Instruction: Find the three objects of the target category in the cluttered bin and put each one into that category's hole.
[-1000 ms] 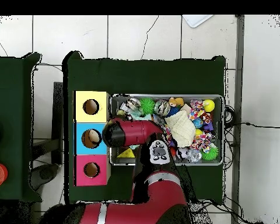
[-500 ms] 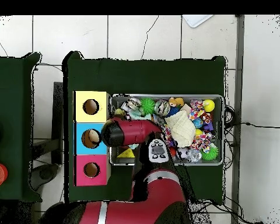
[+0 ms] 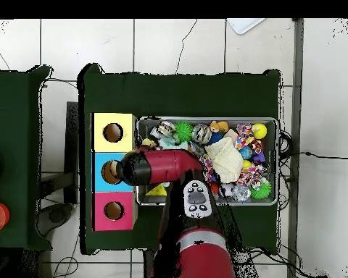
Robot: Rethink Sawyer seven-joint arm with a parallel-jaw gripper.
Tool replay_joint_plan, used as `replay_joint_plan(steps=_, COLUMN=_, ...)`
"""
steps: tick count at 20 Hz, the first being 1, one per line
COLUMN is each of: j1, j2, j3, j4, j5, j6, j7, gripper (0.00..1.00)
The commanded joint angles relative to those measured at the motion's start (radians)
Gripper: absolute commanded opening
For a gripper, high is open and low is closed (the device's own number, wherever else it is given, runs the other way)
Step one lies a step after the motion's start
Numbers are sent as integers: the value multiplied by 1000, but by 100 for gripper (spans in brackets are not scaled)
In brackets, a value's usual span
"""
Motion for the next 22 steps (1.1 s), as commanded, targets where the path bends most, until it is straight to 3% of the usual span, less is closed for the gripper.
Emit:
replay_joint_plan(steps=1, j1=20, j2=-156, j3=-10, j4=123, j5=32, j6=230, j7=109, gripper=0)
replay_joint_plan(steps=6, j1=12, j2=-228, j3=-8, j4=178, j5=28, j6=301, j7=99, gripper=0)
replay_joint_plan(steps=11, j1=9, j2=-243, j3=5, j4=190, j5=36, j6=334, j7=108, gripper=0)
replay_joint_plan(steps=17, j1=28, j2=-388, j3=12, j4=378, j5=96, j6=396, j7=125, gripper=0)
replay_joint_plan(steps=22, j1=66, j2=-520, j3=-4, j4=566, j5=132, j6=327, j7=150, gripper=0)
